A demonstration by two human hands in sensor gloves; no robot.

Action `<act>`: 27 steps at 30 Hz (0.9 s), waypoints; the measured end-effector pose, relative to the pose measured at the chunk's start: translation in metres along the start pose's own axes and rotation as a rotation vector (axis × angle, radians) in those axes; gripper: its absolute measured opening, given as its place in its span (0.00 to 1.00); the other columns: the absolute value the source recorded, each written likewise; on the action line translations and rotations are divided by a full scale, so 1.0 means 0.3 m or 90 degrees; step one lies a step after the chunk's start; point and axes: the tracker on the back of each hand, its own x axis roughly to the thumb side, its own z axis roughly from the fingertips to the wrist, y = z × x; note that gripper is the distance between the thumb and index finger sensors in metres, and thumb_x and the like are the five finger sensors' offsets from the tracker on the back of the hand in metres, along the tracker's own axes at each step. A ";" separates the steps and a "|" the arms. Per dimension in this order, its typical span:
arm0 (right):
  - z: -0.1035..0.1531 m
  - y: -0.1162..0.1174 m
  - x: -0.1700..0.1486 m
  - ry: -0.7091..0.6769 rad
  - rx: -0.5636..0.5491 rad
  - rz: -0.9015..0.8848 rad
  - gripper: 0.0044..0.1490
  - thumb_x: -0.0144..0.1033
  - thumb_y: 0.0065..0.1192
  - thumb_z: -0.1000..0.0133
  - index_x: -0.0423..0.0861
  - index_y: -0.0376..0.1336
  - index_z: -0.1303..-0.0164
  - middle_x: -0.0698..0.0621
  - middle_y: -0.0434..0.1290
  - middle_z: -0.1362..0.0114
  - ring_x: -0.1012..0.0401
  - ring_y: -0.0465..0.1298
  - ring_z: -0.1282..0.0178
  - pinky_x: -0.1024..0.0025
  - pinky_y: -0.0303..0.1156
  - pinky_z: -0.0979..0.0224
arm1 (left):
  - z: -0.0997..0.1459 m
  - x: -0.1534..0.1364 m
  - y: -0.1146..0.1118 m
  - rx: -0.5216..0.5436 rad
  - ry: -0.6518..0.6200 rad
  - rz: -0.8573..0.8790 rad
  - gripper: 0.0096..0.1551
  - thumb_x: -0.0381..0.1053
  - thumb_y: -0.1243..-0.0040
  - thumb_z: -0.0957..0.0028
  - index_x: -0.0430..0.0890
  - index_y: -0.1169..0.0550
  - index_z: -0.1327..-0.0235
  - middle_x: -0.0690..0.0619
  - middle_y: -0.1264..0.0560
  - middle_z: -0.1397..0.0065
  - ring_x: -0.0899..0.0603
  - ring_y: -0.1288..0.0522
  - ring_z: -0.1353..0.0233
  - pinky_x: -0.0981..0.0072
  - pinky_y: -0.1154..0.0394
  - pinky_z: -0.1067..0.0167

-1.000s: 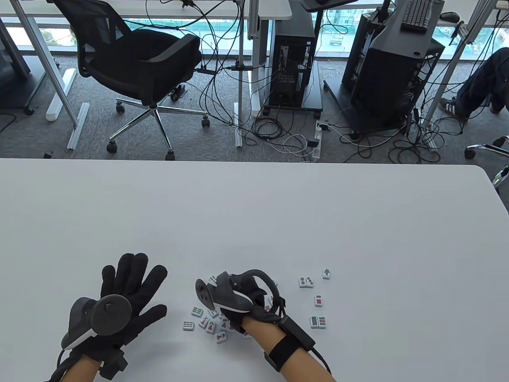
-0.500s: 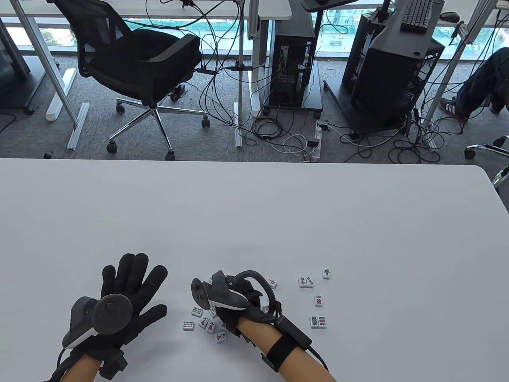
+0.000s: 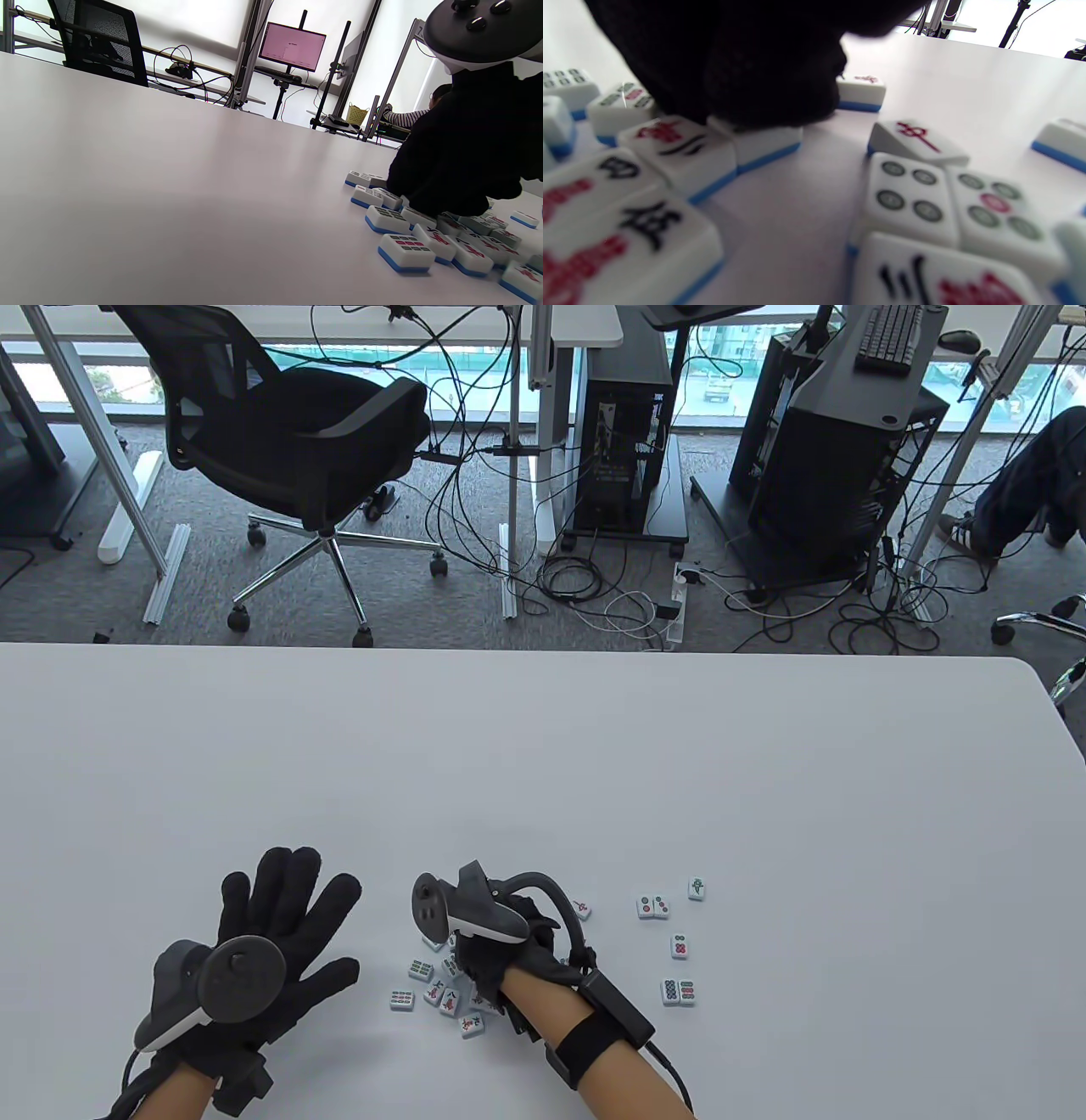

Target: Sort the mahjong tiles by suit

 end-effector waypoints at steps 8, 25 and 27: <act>0.016 0.012 0.016 -0.013 -0.037 0.052 0.36 0.46 0.72 0.55 0.33 0.71 0.47 0.52 0.81 0.72 0.66 0.75 0.86 0.73 0.75 0.79 | 0.004 0.008 -0.001 0.003 -0.006 -0.005 0.47 0.82 0.59 0.52 0.75 0.57 0.20 0.71 0.76 0.16 0.54 0.79 0.14 0.51 0.79 0.21; 0.095 -0.249 -0.384 0.036 -0.196 -0.003 0.37 0.46 0.75 0.57 0.36 0.70 0.43 0.52 0.82 0.68 0.64 0.76 0.82 0.72 0.76 0.75 | 0.007 0.002 0.007 0.007 0.003 0.002 0.47 0.82 0.59 0.52 0.75 0.57 0.20 0.71 0.76 0.16 0.54 0.80 0.14 0.51 0.79 0.21; 0.094 -0.211 -0.435 0.035 -0.143 0.043 0.37 0.46 0.75 0.57 0.39 0.70 0.41 0.53 0.82 0.67 0.65 0.76 0.81 0.72 0.76 0.73 | 0.006 0.001 0.008 0.008 0.004 0.002 0.47 0.82 0.59 0.52 0.75 0.57 0.20 0.71 0.76 0.16 0.54 0.80 0.14 0.51 0.79 0.21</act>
